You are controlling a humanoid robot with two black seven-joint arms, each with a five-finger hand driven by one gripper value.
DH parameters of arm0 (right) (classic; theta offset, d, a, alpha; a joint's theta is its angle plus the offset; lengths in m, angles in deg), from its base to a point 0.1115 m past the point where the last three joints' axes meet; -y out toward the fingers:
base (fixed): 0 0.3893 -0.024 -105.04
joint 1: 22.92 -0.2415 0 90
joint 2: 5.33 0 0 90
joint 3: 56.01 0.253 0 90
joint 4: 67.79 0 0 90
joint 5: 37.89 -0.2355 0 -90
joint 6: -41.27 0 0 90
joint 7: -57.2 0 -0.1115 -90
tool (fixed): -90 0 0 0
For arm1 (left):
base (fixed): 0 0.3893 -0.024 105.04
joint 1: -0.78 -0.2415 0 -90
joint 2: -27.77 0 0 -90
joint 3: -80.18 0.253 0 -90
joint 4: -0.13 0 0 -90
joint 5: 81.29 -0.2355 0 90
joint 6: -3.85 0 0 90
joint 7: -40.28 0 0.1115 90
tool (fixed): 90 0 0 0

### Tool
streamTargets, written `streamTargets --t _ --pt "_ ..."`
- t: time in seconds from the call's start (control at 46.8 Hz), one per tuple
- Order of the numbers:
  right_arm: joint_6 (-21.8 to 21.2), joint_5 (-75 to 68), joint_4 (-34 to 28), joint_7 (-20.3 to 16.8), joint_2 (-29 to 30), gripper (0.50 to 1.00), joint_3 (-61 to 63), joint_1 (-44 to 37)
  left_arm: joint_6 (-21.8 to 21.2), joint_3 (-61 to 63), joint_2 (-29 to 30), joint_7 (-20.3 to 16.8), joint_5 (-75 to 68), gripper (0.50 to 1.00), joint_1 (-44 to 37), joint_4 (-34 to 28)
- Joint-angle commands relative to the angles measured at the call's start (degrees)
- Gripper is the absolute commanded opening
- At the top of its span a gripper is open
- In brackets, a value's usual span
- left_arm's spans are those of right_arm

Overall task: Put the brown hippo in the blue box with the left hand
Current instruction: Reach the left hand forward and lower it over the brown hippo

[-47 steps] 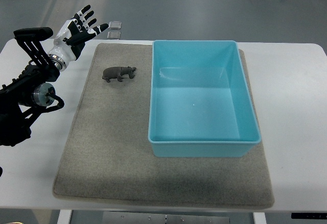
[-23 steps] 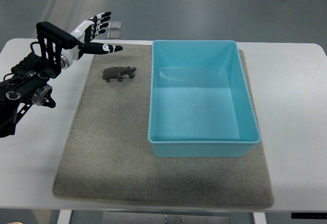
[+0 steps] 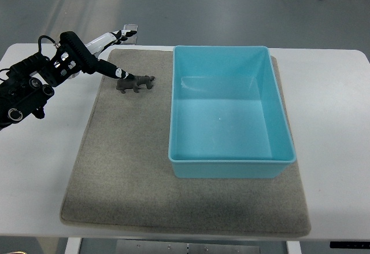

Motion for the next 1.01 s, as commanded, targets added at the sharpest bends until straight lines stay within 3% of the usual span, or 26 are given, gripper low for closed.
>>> streamTargets --t 0.0,0.77,0.984 --pt "0.0 0.0 0.0 0.0 0.0 0.936 0.0 0.0 0.3 1.3 0.4 0.1 -2.2 0.992 0.7 0.0" --pt "0.0 0.0 0.0 0.0 0.0 0.936 0.0 0.0 -0.3 6.0 0.3 1.3 -6.8 0.969 2.7 0.1" --pt "0.0 0.0 0.0 0.0 0.0 0.936 0.0 0.0 -0.6 6.0 0.3 3.0 -8.2 0.891 2.8 0.1"
